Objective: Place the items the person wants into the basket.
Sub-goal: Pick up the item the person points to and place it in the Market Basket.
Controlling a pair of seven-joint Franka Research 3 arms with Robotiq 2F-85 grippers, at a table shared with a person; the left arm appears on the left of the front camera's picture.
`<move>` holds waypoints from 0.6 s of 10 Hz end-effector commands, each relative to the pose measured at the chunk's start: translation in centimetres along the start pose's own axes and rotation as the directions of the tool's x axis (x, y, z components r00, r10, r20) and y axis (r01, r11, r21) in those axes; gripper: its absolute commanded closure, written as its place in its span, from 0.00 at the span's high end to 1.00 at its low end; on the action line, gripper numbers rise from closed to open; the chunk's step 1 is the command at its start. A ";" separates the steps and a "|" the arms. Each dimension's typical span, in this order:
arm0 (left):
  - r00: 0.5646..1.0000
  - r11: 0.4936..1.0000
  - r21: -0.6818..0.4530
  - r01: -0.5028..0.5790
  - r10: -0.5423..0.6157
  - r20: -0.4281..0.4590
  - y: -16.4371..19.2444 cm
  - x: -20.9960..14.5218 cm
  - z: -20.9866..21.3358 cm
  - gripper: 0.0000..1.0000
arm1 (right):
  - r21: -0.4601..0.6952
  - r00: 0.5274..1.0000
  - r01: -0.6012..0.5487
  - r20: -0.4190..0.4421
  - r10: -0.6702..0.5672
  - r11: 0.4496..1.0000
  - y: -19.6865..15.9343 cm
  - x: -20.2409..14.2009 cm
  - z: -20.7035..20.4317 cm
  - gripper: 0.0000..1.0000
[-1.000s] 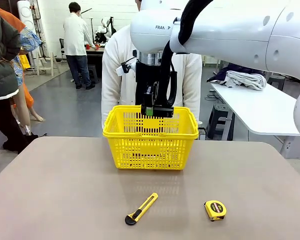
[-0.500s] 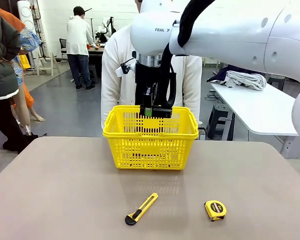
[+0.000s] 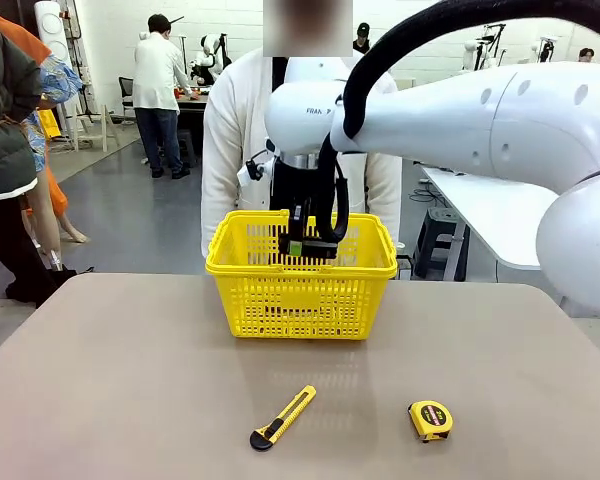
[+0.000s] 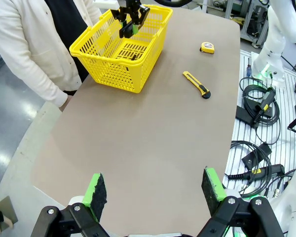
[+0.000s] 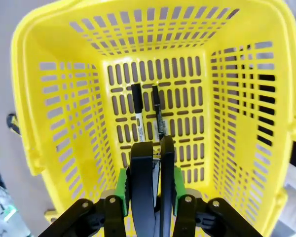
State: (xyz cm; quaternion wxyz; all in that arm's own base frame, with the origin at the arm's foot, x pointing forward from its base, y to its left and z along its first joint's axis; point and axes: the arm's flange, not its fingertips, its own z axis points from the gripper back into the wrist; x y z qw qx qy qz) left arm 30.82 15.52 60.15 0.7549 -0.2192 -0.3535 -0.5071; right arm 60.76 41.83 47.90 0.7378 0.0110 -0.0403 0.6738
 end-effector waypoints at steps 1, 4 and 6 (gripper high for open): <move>1.000 1.000 -0.003 0.016 -0.016 0.016 0.0 -0.1 0.1 1.00 | 0.033 0.999 -0.041 0.006 0.041 0.999 -1.6 1.5 -0.1 0.41; 1.000 1.000 -0.003 0.016 -0.016 0.016 0.0 -0.1 0.1 1.00 | 0.111 0.998 -0.060 -0.013 0.062 0.992 -2.7 2.6 -3.2 0.41; 1.000 1.000 -0.003 0.016 -0.016 0.016 0.0 -0.1 0.1 1.00 | 0.135 0.998 -0.045 -0.040 0.051 0.990 -3.3 3.1 -5.0 0.41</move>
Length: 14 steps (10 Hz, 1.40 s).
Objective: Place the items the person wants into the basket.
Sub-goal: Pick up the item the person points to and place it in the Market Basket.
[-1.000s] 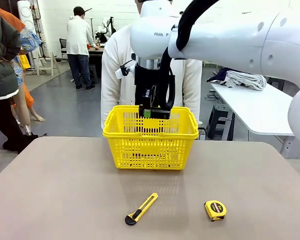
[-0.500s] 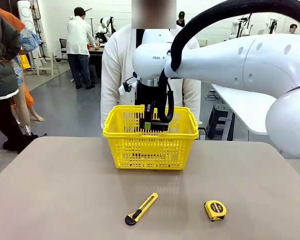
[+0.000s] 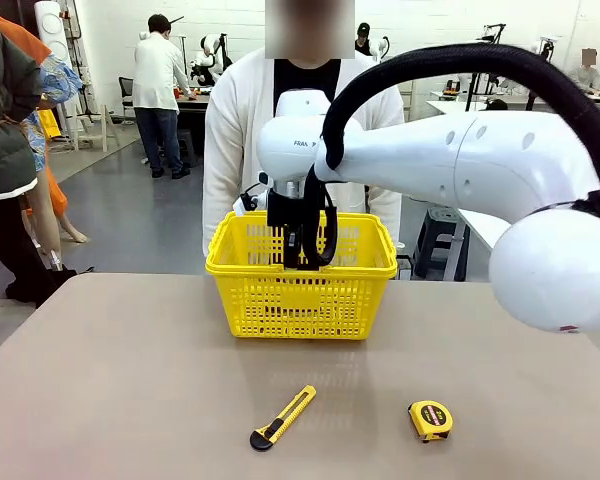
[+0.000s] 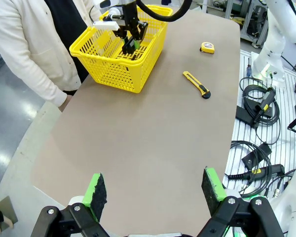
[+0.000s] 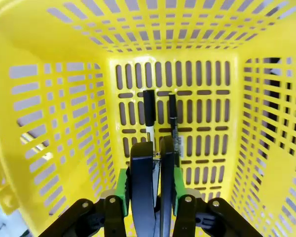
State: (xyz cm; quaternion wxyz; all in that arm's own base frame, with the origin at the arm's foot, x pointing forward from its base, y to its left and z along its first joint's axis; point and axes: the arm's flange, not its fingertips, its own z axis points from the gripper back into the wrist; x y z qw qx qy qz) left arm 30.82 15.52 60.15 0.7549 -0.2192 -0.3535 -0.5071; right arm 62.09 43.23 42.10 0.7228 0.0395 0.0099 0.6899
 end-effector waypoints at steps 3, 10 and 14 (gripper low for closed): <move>1.000 1.000 -0.003 0.016 -0.016 0.016 0.0 -0.1 0.1 1.00 | 0.042 0.999 -0.022 -0.031 0.023 0.999 -3.4 2.7 -0.9 0.41; 1.000 1.000 -0.003 0.016 -0.016 0.016 0.0 -0.1 0.1 1.00 | 0.061 0.998 -0.037 -0.057 0.041 0.997 -3.8 3.3 -2.2 0.93; 1.000 1.000 -0.003 0.016 -0.016 0.016 0.0 -0.1 0.1 1.00 | 0.053 0.998 -0.036 -0.058 0.039 0.998 -3.8 3.2 -2.2 1.00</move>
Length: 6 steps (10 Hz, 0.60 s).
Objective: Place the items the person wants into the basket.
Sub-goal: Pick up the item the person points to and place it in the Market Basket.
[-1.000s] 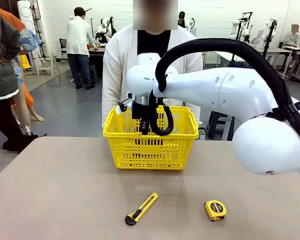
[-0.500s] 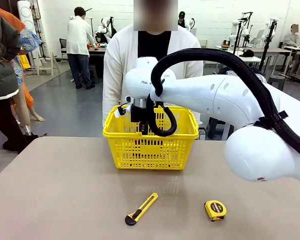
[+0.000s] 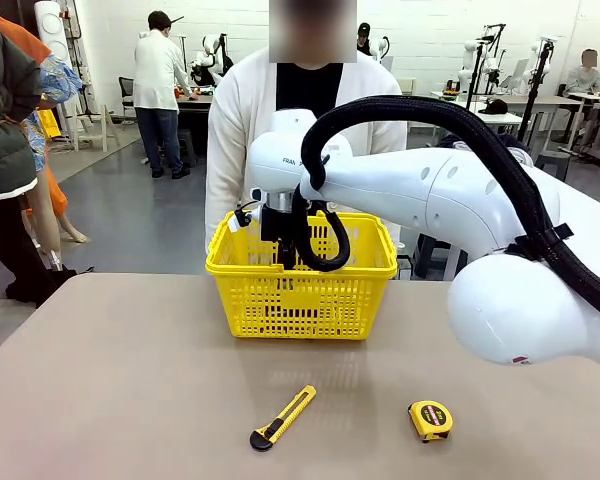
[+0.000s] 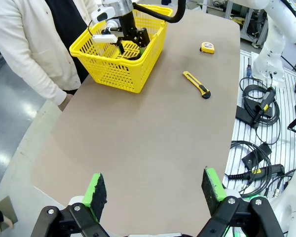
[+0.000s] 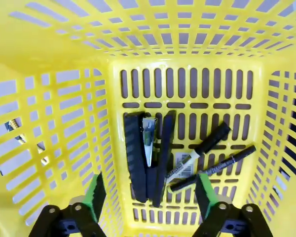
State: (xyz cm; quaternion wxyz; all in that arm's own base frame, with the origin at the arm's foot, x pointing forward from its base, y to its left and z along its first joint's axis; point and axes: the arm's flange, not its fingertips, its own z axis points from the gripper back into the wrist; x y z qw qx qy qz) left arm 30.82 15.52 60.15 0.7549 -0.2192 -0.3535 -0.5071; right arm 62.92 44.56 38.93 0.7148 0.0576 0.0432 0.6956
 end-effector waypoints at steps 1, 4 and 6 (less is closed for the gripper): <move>1.000 1.000 -0.003 0.016 -0.016 0.016 0.0 -0.1 0.1 1.00 | -0.023 0.999 -0.018 -0.036 0.017 1.000 -2.7 1.9 1.2 1.00; 1.000 1.000 -0.003 0.016 -0.016 0.016 0.0 -0.1 0.1 1.00 | -0.034 0.999 -0.016 -0.033 0.015 0.999 -2.4 1.7 1.5 1.00; 1.000 1.000 -0.003 0.016 -0.016 0.016 0.0 -0.1 0.1 1.00 | -0.070 1.000 0.017 -0.014 -0.018 0.997 -0.9 0.7 3.5 1.00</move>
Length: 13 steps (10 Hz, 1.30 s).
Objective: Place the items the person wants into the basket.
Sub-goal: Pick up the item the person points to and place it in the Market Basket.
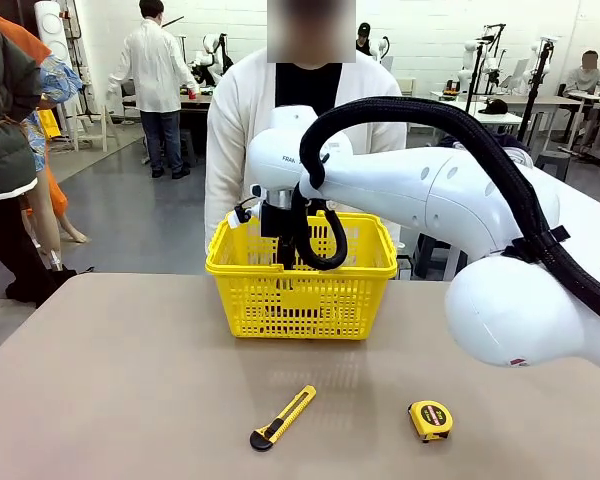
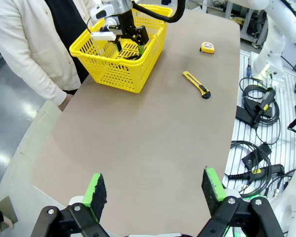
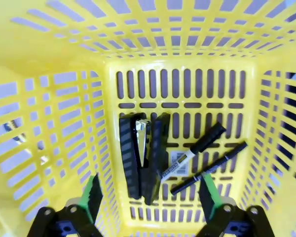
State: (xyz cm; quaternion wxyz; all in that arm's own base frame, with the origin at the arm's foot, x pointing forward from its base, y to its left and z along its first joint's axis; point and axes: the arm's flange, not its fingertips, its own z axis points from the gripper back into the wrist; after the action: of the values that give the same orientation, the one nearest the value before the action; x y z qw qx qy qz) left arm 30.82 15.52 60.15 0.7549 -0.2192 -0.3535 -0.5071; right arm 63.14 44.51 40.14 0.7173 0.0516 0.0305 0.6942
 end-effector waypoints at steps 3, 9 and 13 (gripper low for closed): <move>1.000 1.000 -0.003 0.017 -0.016 0.016 0.0 -0.1 0.1 1.00 | -0.104 0.989 0.144 0.024 -0.143 0.984 4.4 -3.6 8.5 1.00; 1.000 1.000 -0.003 0.017 -0.016 0.016 0.0 -0.1 0.1 1.00 | -0.150 0.874 0.486 0.086 -0.478 0.861 20.1 -18.2 13.8 1.00; 1.000 1.000 -0.003 0.017 -0.016 0.016 0.0 -0.1 0.1 1.00 | -0.172 0.764 0.642 0.217 -0.607 0.747 27.6 -26.6 13.9 1.00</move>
State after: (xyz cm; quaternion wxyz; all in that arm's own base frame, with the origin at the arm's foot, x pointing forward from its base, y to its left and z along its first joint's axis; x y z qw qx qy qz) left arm 30.83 15.57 60.14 0.7551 -0.2194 -0.3536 -0.5066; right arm 42.59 21.86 61.80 0.9073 0.0032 -0.0523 0.4172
